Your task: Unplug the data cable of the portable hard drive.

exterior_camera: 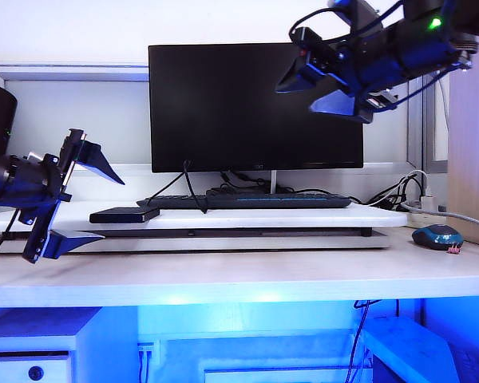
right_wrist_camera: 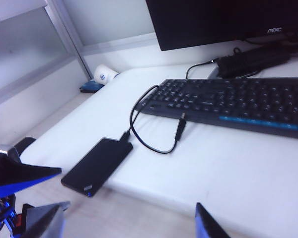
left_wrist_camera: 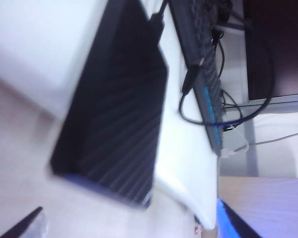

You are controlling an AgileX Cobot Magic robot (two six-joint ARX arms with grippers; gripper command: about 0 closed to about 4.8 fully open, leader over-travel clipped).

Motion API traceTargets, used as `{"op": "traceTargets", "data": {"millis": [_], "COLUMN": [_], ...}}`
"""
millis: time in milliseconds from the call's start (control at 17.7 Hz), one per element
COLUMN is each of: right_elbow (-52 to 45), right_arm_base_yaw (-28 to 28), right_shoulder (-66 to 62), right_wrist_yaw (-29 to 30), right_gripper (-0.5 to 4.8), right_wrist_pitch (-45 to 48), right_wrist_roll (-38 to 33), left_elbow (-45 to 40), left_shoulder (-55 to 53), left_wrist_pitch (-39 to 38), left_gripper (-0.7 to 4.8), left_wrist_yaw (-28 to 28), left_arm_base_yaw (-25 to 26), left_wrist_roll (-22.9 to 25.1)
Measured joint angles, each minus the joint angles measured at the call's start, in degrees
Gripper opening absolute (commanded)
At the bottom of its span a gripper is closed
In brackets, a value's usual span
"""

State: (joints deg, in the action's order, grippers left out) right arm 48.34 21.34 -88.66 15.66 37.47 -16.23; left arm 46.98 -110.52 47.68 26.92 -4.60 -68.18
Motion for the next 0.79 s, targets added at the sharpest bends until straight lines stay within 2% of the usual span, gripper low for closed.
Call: {"op": "traceTargets", "data": {"millis": [226, 565, 791], "right_elbow": [0.04, 0.39, 0.42], "right_arm_base_yaw": [0.5, 0.5, 0.5], "right_shoulder": [-0.33, -1.31, -1.66], "right_wrist_yaw": [0.02, 0.0, -0.42], "right_gripper": [3.38, 3.38, 3.38], "right_wrist_pitch": [-0.59, -0.63, -0.59], "right_wrist_roll": [2.23, 2.47, 2.51], "left_elbow": [3.98, 5.03, 8.57], "left_shoulder": [-2.08, -5.25, -7.45], "left_wrist_pitch": [0.07, -0.74, -0.74], "left_gripper": [4.65, 4.62, 4.55], "left_wrist_yaw": [-0.09, -1.46, -1.55], "left_arm_base_yaw": [0.0, 0.0, 0.0], "left_wrist_roll": [0.02, 0.04, 0.02]}}
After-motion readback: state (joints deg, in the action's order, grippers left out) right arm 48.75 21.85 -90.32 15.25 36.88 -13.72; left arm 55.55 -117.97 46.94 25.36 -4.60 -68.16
